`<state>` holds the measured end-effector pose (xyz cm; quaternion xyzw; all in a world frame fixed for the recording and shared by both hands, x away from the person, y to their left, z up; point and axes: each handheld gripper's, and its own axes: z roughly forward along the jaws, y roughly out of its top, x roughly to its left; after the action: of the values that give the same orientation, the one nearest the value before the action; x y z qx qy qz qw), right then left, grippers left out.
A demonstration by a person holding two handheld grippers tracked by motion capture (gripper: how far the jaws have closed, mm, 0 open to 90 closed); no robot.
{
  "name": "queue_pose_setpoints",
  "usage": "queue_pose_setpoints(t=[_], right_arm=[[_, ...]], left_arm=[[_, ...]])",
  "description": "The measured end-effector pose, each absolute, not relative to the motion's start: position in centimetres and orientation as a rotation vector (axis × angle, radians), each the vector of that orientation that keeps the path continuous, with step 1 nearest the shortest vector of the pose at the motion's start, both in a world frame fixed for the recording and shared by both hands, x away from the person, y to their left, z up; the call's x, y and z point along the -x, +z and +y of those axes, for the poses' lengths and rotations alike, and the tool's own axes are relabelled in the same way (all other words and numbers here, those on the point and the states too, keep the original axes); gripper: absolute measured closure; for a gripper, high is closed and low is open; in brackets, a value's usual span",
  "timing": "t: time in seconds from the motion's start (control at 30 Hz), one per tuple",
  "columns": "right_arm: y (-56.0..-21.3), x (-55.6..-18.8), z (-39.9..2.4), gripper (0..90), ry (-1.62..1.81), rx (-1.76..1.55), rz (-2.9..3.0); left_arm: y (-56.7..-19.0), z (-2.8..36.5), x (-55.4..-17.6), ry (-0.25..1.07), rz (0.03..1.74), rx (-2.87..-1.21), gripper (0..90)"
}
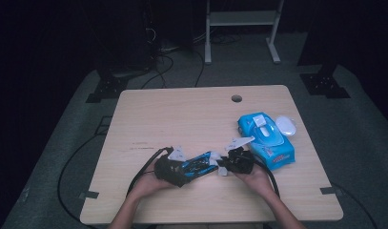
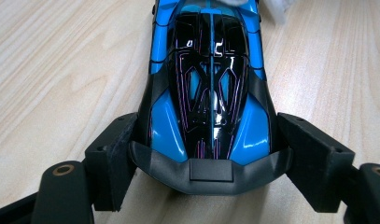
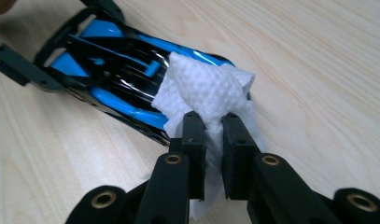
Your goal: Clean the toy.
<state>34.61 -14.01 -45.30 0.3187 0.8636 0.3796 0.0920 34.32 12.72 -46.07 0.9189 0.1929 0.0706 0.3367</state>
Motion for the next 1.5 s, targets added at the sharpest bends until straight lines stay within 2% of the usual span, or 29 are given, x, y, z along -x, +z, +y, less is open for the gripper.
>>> queue_pose_setpoints(t=[0.17,0.33,0.43,0.53,0.73,1.07,1.33,1.5], right_arm=[[-45.2,-33.9,-12.0,80.5,1.181,-0.844,2.612],[-45.2,-34.4,-13.2,80.7,1.184,-0.914,2.583],[-45.3,-34.6,-13.9,80.7,1.185,-0.941,2.571],[-45.3,-34.6,-13.9,80.6,1.182,-0.938,2.569],[-45.1,-34.1,-13.4,80.7,1.145,-0.895,2.565],[-44.7,-32.5,-9.7,80.7,1.182,-0.74,2.632],[-44.6,-33.2,-8.9,81.0,1.203,-0.754,2.65],[-45.0,-33.2,-6.2,81.0,1.243,-0.713,2.706]], left_arm=[[-46.1,12.6,-34.4,0.179,0.502,-2.392,24.3],[-46.2,12.7,-34.4,0.174,0.512,-2.382,23.9],[-46.1,12.7,-34.5,0.181,0.532,-2.392,20.5],[-46.3,12.8,-34.6,0.147,0.541,-2.382,21.9],[-46.3,12.5,-34.5,0.166,0.525,-2.391,24.1],[-46.4,12.2,-34.4,0.182,0.519,-2.384,24.1],[-46.5,11.9,-34.5,0.189,0.515,-2.374,24.1],[-46.5,12.0,-34.5,0.188,0.511,-2.377,24.1]])
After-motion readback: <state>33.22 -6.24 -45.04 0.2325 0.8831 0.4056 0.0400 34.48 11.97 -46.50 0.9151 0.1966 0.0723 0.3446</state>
